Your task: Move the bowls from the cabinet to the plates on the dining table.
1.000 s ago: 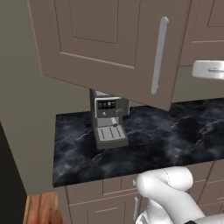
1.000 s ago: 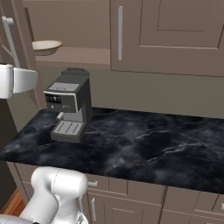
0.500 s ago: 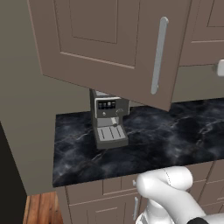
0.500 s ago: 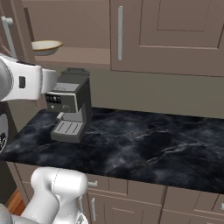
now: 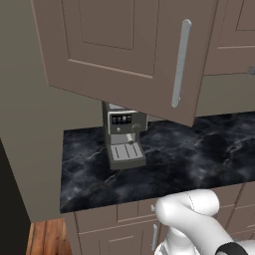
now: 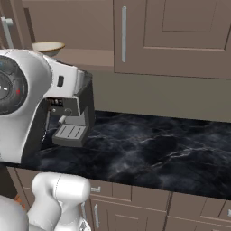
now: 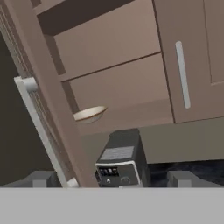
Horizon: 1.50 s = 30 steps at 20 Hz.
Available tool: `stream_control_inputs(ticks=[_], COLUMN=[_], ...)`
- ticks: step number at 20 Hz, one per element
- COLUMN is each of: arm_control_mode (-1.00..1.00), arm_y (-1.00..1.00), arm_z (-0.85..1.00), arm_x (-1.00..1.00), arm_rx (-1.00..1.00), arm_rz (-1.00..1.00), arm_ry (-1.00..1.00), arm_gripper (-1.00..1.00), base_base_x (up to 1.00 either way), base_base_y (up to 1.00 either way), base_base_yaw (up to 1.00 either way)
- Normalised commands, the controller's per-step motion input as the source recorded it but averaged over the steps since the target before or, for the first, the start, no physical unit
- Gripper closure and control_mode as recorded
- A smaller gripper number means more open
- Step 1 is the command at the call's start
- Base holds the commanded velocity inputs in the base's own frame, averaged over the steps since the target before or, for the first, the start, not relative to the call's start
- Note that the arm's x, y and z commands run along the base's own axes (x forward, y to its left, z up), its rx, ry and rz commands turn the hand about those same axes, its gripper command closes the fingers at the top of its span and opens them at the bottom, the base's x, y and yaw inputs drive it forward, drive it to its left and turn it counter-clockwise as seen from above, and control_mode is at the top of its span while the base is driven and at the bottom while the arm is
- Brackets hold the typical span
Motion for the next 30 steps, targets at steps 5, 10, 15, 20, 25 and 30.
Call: stream_control_inputs(ticks=[5, 10, 15, 20, 25, 30], arm_control_mode=[-1.00, -1.00, -1.00, -1.00, -1.00, -1.00], arm_y=[-0.15, -0.03, 0.00, 0.02, 0.06, 0.07], arm_z=[-0.10, -0.14, -0.11, -0.06, 0.00, 0.00], arm_x=[0.40, 0.31, 0.33, 0.35, 0.26, 0.24], arm_rx=[0.08, 0.06, 0.02, 0.02, 0.02, 0.00], arm_rz=[0.04, 0.03, 0.02, 0.00, 0.03, 0.09], arm_ry=[0.00, -0.02, -0.02, 0.00, 0.02, 0.06], arm_gripper=[-1.00, -1.00, -1.00, -1.00, -1.00, -1.00], base_base_x=[0.00, 0.00, 0.00, 0.00, 0.00, 0.00], base_base_y=[0.00, 0.00, 0.00, 0.00, 0.00, 0.00], base_base_yaw=[0.00, 0.00, 0.00, 0.00, 0.00, 0.00])
